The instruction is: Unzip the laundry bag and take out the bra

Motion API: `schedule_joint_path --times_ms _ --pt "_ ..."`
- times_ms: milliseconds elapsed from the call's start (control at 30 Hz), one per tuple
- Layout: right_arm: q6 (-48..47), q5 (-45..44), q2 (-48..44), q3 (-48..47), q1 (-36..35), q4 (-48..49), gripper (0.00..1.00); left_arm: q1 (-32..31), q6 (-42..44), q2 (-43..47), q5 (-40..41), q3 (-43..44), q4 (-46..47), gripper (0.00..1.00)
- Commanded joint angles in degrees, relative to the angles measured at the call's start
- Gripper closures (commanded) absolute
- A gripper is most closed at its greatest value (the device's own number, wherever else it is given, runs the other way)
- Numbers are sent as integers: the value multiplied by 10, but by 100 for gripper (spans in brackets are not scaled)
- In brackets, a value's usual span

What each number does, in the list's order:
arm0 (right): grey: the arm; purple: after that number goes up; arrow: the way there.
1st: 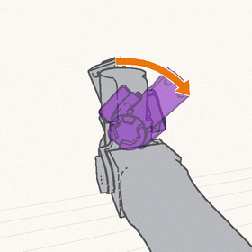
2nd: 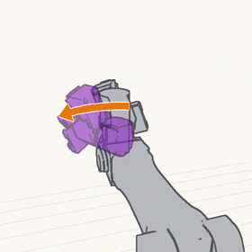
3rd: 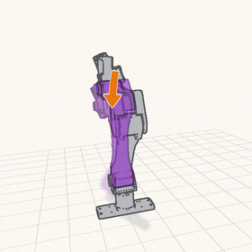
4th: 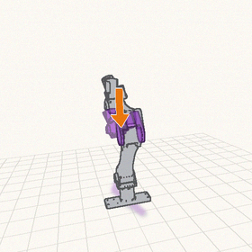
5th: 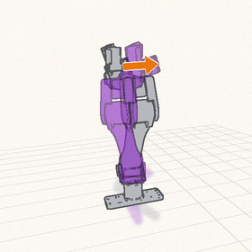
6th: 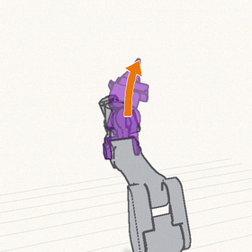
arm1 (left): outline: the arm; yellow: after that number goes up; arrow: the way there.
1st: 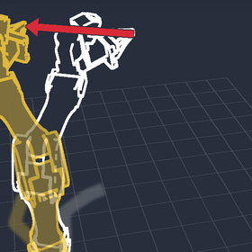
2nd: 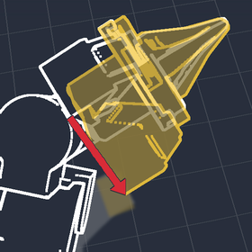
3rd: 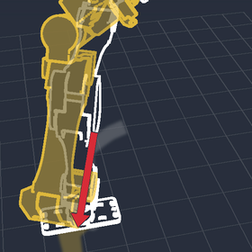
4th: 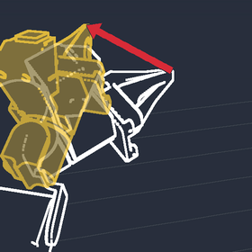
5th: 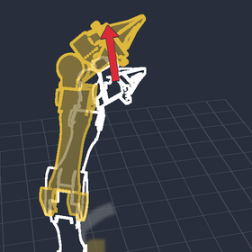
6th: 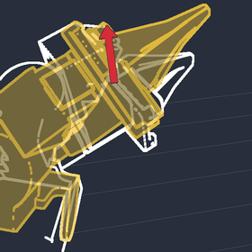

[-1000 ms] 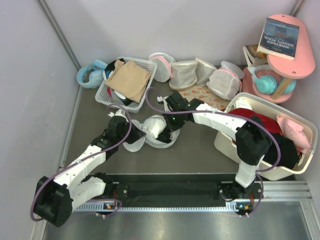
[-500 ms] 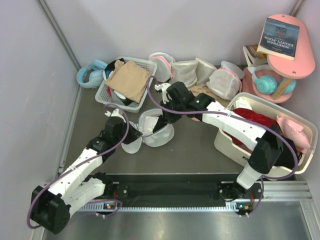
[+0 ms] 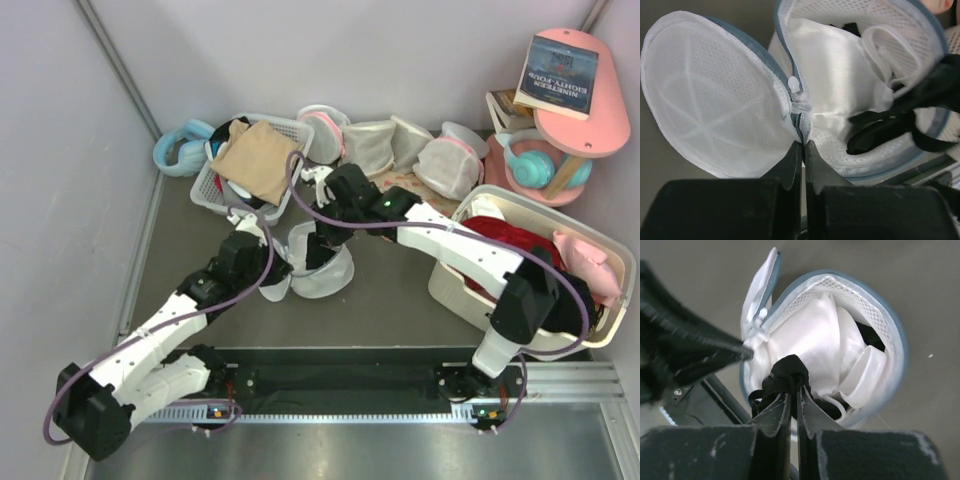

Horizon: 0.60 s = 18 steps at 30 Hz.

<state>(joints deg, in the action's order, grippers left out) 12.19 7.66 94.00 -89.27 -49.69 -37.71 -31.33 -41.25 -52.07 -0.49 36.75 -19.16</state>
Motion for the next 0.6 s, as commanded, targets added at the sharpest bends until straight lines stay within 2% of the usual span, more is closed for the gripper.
schedule_joint_path --times_ms 0,100,267,567 --pt "3 11 57 -27 -17 17 100 -72 49 -17 43 23 42 100" --pt "-2 14 78 -56 -19 11 100 -125 64 -38 67 22 48 100" --pt "15 23 63 -69 -20 26 100 -162 65 -78 99 19 48 100" --pt "73 -33 -74 -14 -9 97 100 -177 70 -70 132 1 37 100"
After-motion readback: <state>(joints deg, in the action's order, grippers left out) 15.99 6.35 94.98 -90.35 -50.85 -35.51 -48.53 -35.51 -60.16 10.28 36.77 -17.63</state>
